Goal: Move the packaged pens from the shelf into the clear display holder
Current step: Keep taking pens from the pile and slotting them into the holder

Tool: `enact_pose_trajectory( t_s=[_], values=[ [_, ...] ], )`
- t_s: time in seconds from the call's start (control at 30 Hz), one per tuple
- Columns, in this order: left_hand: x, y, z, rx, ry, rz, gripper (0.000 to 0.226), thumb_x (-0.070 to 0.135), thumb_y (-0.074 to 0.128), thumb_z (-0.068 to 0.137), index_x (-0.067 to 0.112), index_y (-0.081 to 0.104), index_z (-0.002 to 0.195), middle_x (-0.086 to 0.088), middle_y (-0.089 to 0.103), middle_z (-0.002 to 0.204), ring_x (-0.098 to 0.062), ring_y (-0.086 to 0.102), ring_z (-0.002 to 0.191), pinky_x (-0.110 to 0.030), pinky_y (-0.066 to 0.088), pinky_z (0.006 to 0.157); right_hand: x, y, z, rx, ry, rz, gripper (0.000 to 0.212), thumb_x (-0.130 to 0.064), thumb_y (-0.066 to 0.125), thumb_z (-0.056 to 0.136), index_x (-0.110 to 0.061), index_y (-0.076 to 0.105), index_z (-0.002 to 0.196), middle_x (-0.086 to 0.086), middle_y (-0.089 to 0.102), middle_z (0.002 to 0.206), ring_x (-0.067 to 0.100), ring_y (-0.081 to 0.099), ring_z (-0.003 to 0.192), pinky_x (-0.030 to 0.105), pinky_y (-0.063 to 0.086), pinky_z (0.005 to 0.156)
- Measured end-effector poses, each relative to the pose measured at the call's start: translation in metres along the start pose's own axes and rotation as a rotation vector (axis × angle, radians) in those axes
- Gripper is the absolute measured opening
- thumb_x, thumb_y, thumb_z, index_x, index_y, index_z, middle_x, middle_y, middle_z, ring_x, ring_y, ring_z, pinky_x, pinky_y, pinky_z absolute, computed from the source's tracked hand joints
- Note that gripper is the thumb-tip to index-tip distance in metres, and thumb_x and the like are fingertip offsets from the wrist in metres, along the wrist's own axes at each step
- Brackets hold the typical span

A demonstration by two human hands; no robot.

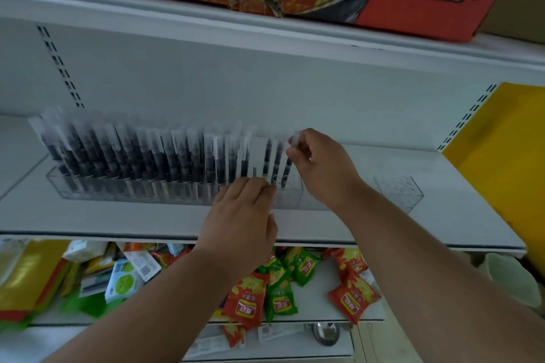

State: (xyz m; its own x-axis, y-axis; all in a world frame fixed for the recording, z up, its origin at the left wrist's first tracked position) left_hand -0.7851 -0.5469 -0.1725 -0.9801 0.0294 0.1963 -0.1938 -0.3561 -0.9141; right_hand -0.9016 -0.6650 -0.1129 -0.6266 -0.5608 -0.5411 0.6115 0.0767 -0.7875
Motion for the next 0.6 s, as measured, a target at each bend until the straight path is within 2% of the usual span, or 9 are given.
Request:
enact_pose_trajectory(
  t_s=[0.03,0.1,0.2,0.27,0.33,0.4,0.47,0.6],
  values=[
    [0.0,0.0,0.001,-0.008,0.002,0.005,0.05,0.034,0.045,0.085,0.011,0.062,0.126,-0.002,0.061,0.119,-0.022,0.054,0.113,-0.039,0.046,0.099,0.001,-0.001,-0.002,0.005,0.008,0.002,0.015,-0.03,0.056,0.097,-0.017,0.058,0.103,-0.004,0.063,0.096,0.011,0.058,0.084,0.02,0.047,0.07],
    [0.0,-0.001,0.0,-0.026,0.009,0.011,0.05,0.033,0.049,0.085,0.012,0.061,0.129,-0.002,0.06,0.122,-0.022,0.053,0.116,-0.038,0.045,0.1,0.002,-0.006,-0.01,0.018,0.02,0.016,0.029,-0.033,0.058,0.096,-0.02,0.054,0.122,-0.007,0.06,0.107,0.006,0.057,0.088,0.008,0.038,0.068],
    [0.003,-0.003,-0.004,-0.042,-0.033,-0.023,0.052,0.034,0.05,0.091,0.013,0.053,0.138,-0.001,0.052,0.136,-0.021,0.045,0.127,-0.038,0.038,0.107,0.001,-0.017,-0.023,0.066,-0.024,0.011,0.043,-0.033,0.06,0.095,-0.019,0.048,0.133,-0.007,0.056,0.115,0.005,0.056,0.092,0.004,0.033,0.07],
    [0.007,-0.006,-0.01,-0.007,-0.066,-0.021,0.053,0.038,0.044,0.092,0.014,0.053,0.138,-0.001,0.051,0.137,-0.022,0.046,0.127,-0.038,0.039,0.106,-0.002,-0.024,-0.031,0.101,-0.105,-0.022,0.041,-0.033,0.06,0.095,-0.018,0.05,0.131,-0.005,0.056,0.117,0.004,0.054,0.092,0.004,0.033,0.071],
    [0.013,-0.009,-0.019,0.021,-0.083,0.009,0.052,0.039,0.039,0.089,0.013,0.06,0.129,-0.003,0.057,0.127,-0.025,0.052,0.118,-0.04,0.045,0.099,-0.008,-0.029,-0.039,0.122,-0.2,-0.042,0.037,-0.031,0.059,0.095,-0.017,0.052,0.128,-0.003,0.058,0.116,0.004,0.053,0.091,0.006,0.034,0.072],
    [0.016,-0.012,-0.03,0.057,-0.118,0.035,0.049,0.038,0.039,0.088,0.013,0.065,0.121,-0.004,0.061,0.117,-0.027,0.057,0.109,-0.042,0.049,0.093,-0.016,-0.031,-0.046,0.118,-0.304,-0.053,0.034,-0.029,0.06,0.094,-0.015,0.055,0.124,-0.001,0.06,0.111,0.008,0.054,0.089,0.015,0.04,0.072],
    [0.018,-0.016,-0.044,0.056,-0.172,0.049,0.046,0.037,0.04,0.087,0.015,0.068,0.117,-0.002,0.062,0.11,-0.026,0.058,0.103,-0.042,0.051,0.088,-0.025,-0.031,-0.052,0.123,-0.385,-0.076,0.03,-0.027,0.061,0.093,-0.012,0.059,0.118,0.002,0.061,0.106,0.014,0.057,0.087,0.024,0.043,0.073],
    [0.015,-0.02,-0.07,0.022,-0.29,0.123,0.044,0.039,0.041,0.087,0.02,0.068,0.115,0.002,0.062,0.106,-0.023,0.057,0.1,-0.04,0.05,0.086,-0.041,-0.021,-0.063,0.105,-0.49,-0.031,0.027,-0.028,0.062,0.09,-0.009,0.064,0.11,0.005,0.061,0.101,0.019,0.058,0.086,0.027,0.042,0.076]
  ],
)
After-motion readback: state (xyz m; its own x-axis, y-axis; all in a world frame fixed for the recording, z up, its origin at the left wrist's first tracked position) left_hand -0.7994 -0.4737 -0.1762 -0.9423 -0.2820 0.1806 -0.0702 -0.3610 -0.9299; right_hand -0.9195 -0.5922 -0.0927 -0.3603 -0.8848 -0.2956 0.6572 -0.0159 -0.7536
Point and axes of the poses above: each hand's wrist, its own z-axis towards the middle knuckle, its own y-axis out of the palm, x = y × z, the point moved 3 cm from there along z, towards the middle knuckle
